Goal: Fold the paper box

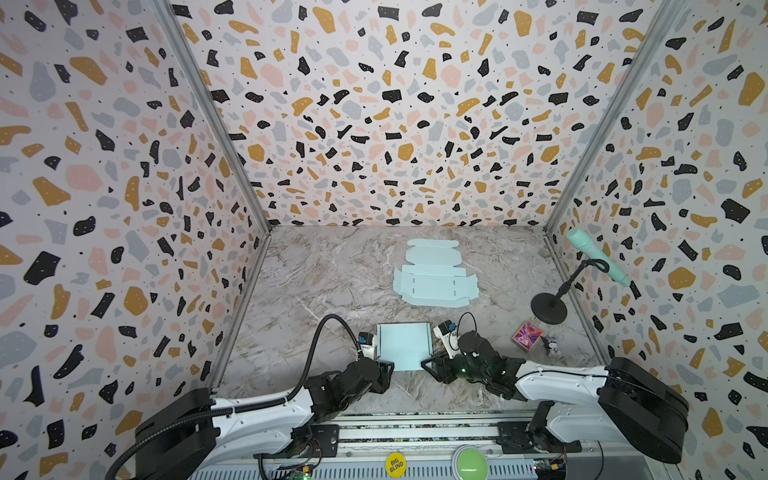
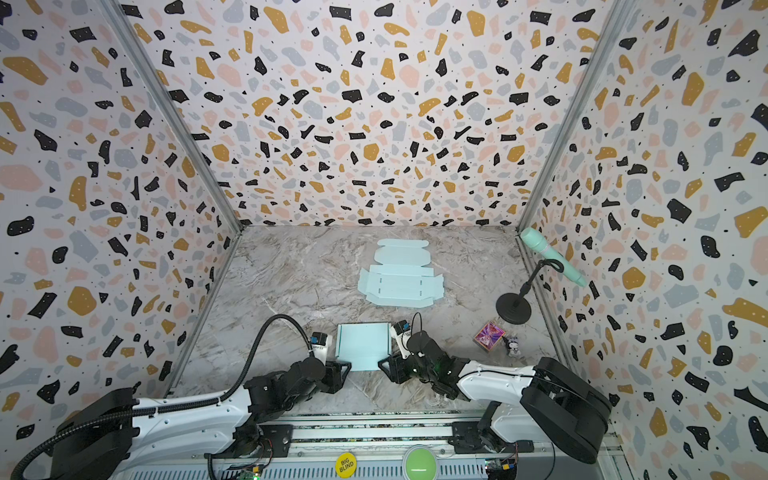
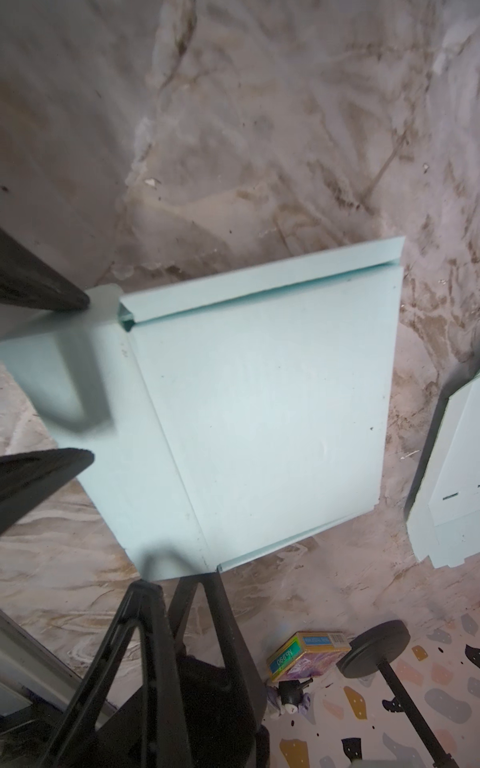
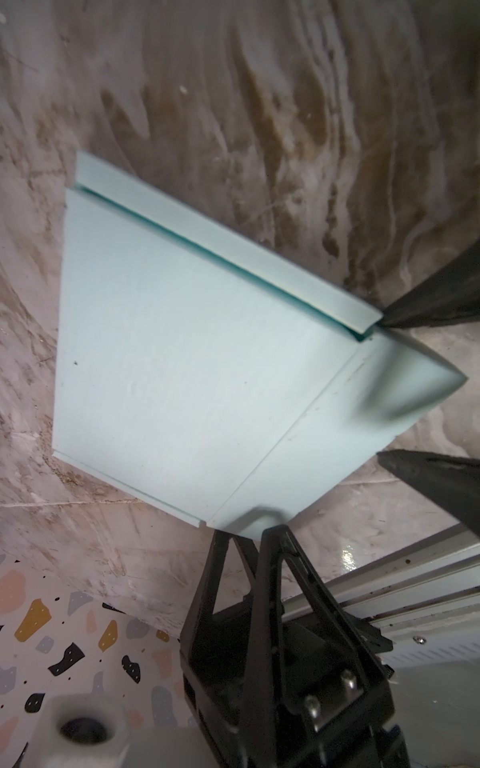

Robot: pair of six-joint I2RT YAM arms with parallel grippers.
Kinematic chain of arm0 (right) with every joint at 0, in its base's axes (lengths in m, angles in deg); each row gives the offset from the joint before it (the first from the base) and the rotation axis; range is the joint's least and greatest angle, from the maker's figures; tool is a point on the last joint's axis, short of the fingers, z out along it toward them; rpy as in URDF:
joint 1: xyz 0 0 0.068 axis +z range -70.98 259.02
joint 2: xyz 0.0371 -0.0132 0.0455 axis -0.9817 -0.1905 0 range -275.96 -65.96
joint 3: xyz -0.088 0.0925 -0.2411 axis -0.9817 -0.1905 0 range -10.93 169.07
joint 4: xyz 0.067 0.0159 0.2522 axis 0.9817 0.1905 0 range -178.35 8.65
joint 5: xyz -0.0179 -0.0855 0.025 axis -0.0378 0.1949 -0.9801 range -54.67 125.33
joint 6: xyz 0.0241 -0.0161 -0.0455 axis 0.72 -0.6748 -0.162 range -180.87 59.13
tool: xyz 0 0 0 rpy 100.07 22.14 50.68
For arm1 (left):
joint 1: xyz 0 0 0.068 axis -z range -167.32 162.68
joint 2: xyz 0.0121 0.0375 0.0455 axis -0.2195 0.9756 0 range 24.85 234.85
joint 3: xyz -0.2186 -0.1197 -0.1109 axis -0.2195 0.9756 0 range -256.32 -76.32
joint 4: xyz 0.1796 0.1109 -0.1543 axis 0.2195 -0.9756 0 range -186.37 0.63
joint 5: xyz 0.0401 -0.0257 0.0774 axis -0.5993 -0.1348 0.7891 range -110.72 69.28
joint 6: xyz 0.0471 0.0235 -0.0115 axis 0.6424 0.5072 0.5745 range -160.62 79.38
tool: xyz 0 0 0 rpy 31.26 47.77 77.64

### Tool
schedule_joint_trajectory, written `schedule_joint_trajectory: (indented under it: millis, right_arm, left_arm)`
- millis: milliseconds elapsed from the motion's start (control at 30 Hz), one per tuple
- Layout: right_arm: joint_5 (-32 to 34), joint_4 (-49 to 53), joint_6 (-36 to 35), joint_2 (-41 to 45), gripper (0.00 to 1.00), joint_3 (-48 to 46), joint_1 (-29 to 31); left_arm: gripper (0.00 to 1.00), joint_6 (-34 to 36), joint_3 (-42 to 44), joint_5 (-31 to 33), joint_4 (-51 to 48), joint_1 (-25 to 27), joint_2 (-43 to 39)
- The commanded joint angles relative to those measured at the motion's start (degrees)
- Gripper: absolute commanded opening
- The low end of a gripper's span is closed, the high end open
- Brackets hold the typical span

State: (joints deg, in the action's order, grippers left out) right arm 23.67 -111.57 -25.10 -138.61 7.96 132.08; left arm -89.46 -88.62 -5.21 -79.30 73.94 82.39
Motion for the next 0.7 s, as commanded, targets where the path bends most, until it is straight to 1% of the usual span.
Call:
schedule_joint_trajectory:
  millis: [0, 167, 467, 667]
  right_arm:
    - [0.15, -1.52, 0.44, -0.65, 0.48, 0.96, 1.12]
    - [0.54, -2.01, 0.63, -1.09, 0.47, 1.00, 1.48]
    - [1.08, -2.77, 0.44, -2.50, 0.43, 0.79, 1.46]
    - [1.61, -2.23, 0.37, -1.53, 0.42, 0.44, 1.13]
  left_arm:
    - [0.54, 0.24, -0.26, -0.44, 3.80, 0.45, 0.53]
    - [0.52, 0.24, 0.07, -0.05, 3.91, 0.45, 1.61]
    - [0.46, -0.29, 0.96, 3.42, 3.92, 0.44, 1.66]
    - [0.43, -0.03, 1.10, 4.73, 3.25, 0.27, 1.89]
